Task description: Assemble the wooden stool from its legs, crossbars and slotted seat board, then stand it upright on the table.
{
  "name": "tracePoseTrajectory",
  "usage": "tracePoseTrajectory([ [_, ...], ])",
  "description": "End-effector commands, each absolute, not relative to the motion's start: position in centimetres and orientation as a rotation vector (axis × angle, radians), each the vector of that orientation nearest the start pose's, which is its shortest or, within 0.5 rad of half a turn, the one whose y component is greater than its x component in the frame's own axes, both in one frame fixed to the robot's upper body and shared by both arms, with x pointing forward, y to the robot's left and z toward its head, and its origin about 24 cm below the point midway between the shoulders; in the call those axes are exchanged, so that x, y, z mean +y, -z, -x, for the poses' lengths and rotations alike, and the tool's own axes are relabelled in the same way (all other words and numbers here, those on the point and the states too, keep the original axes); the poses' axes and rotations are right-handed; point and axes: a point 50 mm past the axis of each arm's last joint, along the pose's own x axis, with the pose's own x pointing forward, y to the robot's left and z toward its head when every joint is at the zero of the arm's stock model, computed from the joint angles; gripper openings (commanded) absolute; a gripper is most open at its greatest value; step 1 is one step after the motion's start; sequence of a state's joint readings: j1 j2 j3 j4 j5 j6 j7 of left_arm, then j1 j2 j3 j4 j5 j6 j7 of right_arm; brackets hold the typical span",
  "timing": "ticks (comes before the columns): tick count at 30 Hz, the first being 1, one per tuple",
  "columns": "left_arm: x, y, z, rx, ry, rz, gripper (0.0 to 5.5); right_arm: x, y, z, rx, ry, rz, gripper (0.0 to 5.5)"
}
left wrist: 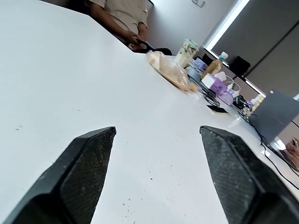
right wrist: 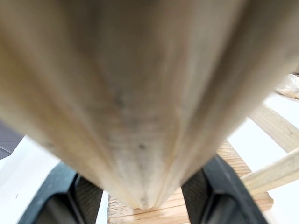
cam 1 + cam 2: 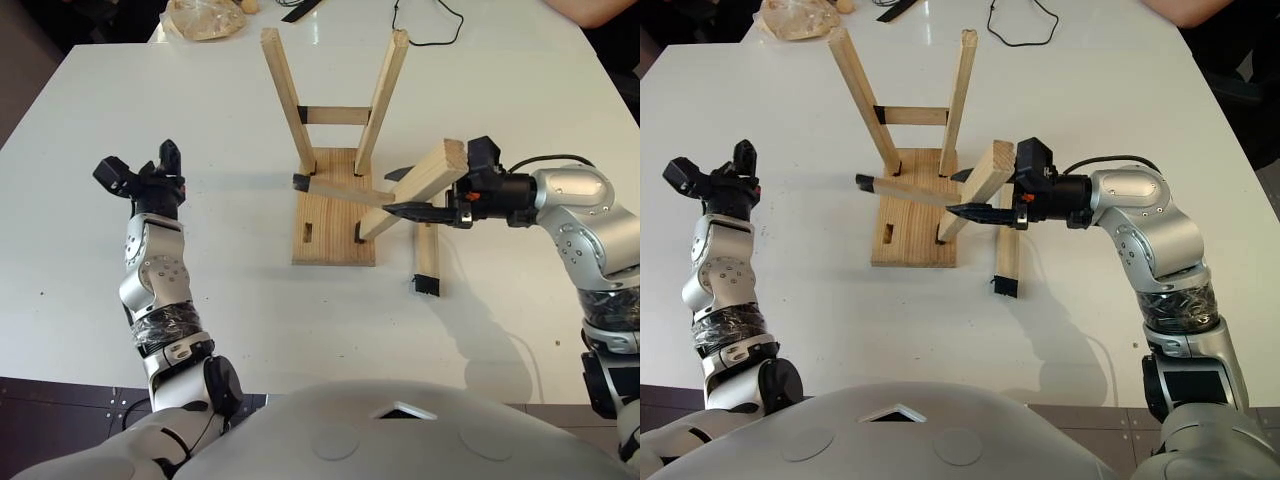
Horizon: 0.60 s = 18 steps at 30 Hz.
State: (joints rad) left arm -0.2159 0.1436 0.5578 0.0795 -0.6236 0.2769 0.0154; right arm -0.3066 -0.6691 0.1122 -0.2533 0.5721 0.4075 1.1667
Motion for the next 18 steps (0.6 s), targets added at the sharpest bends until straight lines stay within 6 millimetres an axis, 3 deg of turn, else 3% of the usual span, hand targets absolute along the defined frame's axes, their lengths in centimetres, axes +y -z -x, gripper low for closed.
tracePoseTrajectory([
  [1,28.5,-6.6,-26.8,-0.046,-0.431,0.582,3.32,-16.4,-14.3,-25.1,0.133,-1.432,0.193,2.04],
  [6,28.3,-6.4,-26.9,-0.046,-0.428,0.563,3.32,-16.5,-13.6,-25.4,0.163,-1.413,0.214,2.04],
  [10,27.8,-6.3,-27.1,-0.04,-0.405,0.555,3.32,-16.7,-11.7,-26.2,0.221,-1.363,0.248,2.04],
  [18,25.9,-5.8,-27.9,-0.028,-0.365,0.58,3.32,-15.9,-7.2,-25.4,0.379,-1.394,0.246,2.04],
])
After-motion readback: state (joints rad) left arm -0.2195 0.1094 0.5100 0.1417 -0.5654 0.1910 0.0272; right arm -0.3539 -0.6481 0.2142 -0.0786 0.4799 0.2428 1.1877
